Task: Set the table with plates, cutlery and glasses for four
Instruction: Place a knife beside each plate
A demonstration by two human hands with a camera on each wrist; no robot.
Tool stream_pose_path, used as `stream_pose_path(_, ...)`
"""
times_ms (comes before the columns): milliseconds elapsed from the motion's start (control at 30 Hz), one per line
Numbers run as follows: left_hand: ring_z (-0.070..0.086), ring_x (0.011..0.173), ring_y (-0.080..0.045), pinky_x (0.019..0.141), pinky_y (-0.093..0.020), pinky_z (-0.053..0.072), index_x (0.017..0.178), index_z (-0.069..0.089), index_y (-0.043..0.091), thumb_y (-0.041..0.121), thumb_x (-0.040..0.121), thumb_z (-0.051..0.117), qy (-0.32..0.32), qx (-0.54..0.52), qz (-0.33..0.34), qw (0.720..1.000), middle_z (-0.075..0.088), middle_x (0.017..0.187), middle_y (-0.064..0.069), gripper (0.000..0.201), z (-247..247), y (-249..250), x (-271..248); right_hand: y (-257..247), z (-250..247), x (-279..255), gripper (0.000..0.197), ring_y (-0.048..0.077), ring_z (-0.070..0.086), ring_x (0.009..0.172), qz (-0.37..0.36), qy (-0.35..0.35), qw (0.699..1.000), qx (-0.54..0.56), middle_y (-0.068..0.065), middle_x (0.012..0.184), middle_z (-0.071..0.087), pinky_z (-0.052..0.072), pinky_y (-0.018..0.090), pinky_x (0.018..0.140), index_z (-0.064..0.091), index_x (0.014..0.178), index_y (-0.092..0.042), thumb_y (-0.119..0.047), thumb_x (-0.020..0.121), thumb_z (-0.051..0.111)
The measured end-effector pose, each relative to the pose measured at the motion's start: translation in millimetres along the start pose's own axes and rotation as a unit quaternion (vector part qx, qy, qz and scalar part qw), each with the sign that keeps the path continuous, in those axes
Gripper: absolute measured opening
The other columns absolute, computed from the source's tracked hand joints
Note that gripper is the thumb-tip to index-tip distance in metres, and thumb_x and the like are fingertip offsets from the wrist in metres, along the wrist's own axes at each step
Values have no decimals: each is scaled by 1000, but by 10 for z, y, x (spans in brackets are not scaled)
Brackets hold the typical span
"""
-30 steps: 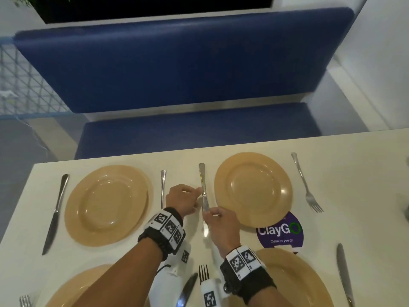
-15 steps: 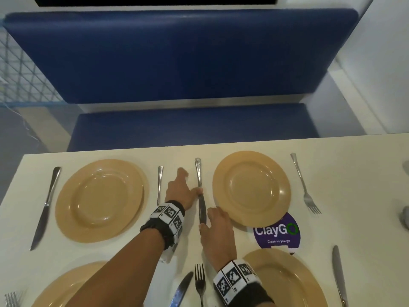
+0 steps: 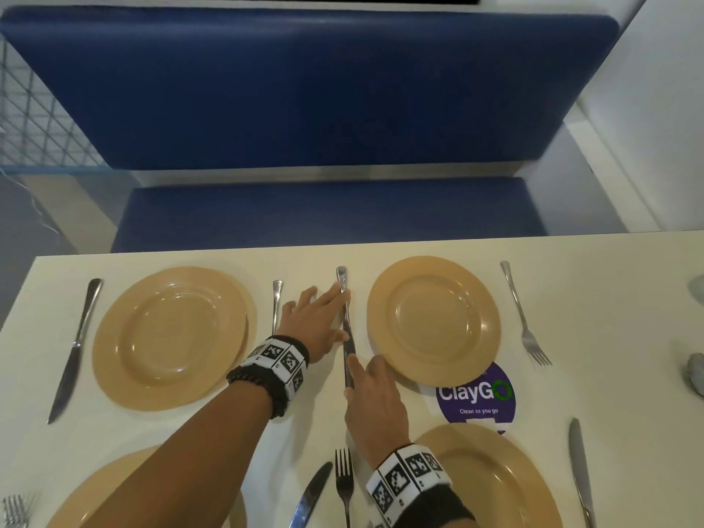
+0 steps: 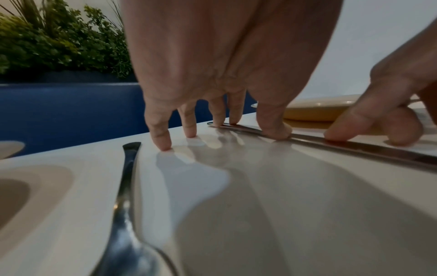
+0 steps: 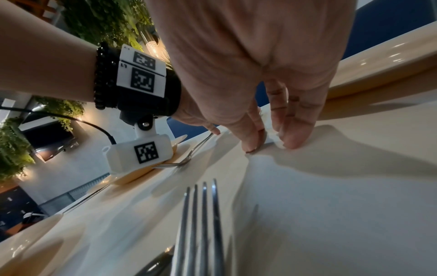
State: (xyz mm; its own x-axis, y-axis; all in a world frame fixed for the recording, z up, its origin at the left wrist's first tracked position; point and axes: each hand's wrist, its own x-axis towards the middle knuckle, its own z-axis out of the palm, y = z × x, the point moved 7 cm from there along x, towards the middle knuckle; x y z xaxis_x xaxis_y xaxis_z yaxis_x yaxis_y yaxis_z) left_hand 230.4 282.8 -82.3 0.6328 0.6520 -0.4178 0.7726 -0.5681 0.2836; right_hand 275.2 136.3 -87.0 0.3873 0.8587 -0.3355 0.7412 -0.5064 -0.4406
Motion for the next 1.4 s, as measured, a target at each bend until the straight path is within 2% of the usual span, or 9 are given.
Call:
stream_pose_path(133,10,154,-28,117,-55,23,157,17,34,46,95,59,-7,-4,-1,1000,10,168,13,77,12,-18,21,3,-29,-22,48,18,45,119,-2,7,1000,13,2,131,38,51,29,86,32,146,-27,-23,101,49)
stream_pose_path(400,9,154,-26,118,-55,22,157,17,36,46,95,59,6,-16,-3,1000,11,168,12,76,37,-38,29,4,-20,-51,50,20,42,127,-1,12,999,31,3,134,40,51,30,89,34,145,-27,-34,98,50)
stream_pose_path(533,10,154,-28,118,-57,23,155,17,43,50,94,58,4,-13,2,1000,10,168,11,74,77,-56,58,-39,-53,-66,48,19,44,125,-11,12,1000,26,0,133,42,51,31,92,38,143,-23,-30,98,53)
stream_pose_path(667,11,154,-28,117,-56,26,154,23,42,51,94,58,1,10,8,1000,9,168,9,70,72,-63,96,-108,-58,-30,44,20,47,118,-11,5,1000,10,-1,130,44,52,31,88,41,140,-19,-19,98,52)
stream_pose_path(900,8,154,-30,120,-58,22,155,22,40,48,95,58,-3,11,4,1000,8,168,8,71,13,-121,188,-201,-20,63,56,25,50,119,-12,4,1000,-20,2,133,47,53,34,88,41,144,-14,-13,92,60)
stream_pose_path(967,8,154,-30,120,-58,22,155,22,39,47,95,59,-6,8,5,1000,8,168,8,71,-22,-122,230,-214,-29,108,57,26,54,116,-17,16,999,-26,2,130,50,56,33,84,46,141,-13,-12,88,65)
stream_pose_path(1100,7,155,-29,120,-59,21,156,22,38,45,95,60,-8,4,3,1000,7,168,8,72,-21,-124,262,-213,-1,153,54,24,47,124,-25,8,999,-33,1,136,45,53,33,91,40,145,-13,-12,93,57)
stream_pose_path(1200,6,155,-30,120,-60,20,156,21,38,46,95,59,-5,3,6,1000,7,169,7,72,-9,-135,260,-198,-14,151,56,25,50,124,-24,16,999,-28,2,135,49,55,32,88,44,144,-13,-11,91,61)
stream_pose_path(1400,5,155,-30,120,-61,17,156,22,38,47,95,59,-6,-7,8,1000,7,169,5,72,5,-132,250,-171,11,176,53,24,49,122,-29,13,999,-28,2,135,47,54,31,88,42,144,-14,-17,93,58)
